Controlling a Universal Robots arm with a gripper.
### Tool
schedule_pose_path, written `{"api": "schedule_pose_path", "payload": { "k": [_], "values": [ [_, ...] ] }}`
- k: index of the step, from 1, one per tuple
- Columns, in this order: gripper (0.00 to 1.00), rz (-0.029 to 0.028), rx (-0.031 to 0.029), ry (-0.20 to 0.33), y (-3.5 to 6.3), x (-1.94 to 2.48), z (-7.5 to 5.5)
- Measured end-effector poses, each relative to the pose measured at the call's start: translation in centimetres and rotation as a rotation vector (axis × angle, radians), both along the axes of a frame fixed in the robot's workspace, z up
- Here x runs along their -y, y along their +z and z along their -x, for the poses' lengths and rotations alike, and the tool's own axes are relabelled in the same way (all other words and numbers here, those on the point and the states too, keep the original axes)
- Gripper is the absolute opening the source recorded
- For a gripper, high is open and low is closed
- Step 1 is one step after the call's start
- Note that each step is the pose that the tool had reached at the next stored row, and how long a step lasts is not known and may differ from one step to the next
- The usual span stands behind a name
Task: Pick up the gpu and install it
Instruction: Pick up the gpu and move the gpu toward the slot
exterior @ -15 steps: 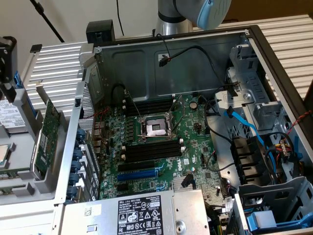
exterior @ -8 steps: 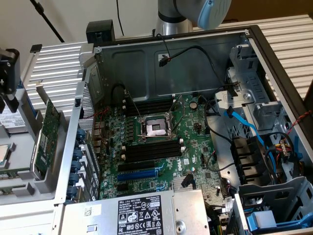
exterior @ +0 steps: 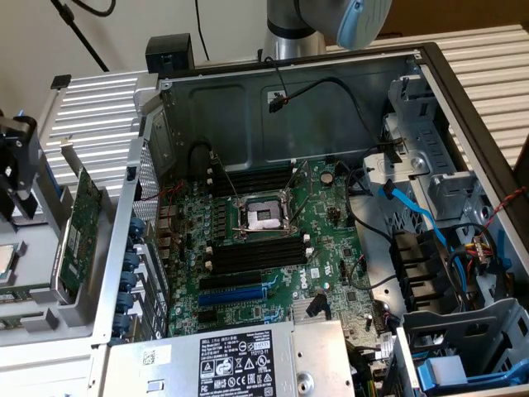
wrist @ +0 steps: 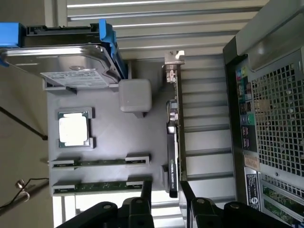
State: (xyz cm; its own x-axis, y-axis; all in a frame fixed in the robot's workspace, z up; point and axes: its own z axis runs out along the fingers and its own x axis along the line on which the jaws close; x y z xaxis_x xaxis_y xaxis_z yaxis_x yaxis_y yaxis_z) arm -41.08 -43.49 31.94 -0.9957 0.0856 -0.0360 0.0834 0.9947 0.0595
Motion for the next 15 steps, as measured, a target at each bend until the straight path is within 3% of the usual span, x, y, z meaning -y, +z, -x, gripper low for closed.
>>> {"api": "schedule_pose_path", "payload": {
  "k": [2,3,9,12,13,14,15],
  "values": [
    [0.36,0.0,0.0214,0.0,-0.37,0.13,0.0],
    [0.36,0.0,0.0263,0.0,-0.57,0.13,0.0],
    [0.36,-0.0004,0.0355,-0.002,-1.84,0.09,-0.5],
    [0.36,-0.0004,0.0357,-0.002,-1.85,0.08,-0.5],
    [0.36,-0.0005,0.0392,-0.002,-1.87,0.08,-0.5],
    [0.36,-0.0005,0.0541,-0.002,-1.91,0.08,-0.3],
    [0.36,-0.0005,0.0636,-0.002,-2.02,0.08,-0.2]
  ]
}}
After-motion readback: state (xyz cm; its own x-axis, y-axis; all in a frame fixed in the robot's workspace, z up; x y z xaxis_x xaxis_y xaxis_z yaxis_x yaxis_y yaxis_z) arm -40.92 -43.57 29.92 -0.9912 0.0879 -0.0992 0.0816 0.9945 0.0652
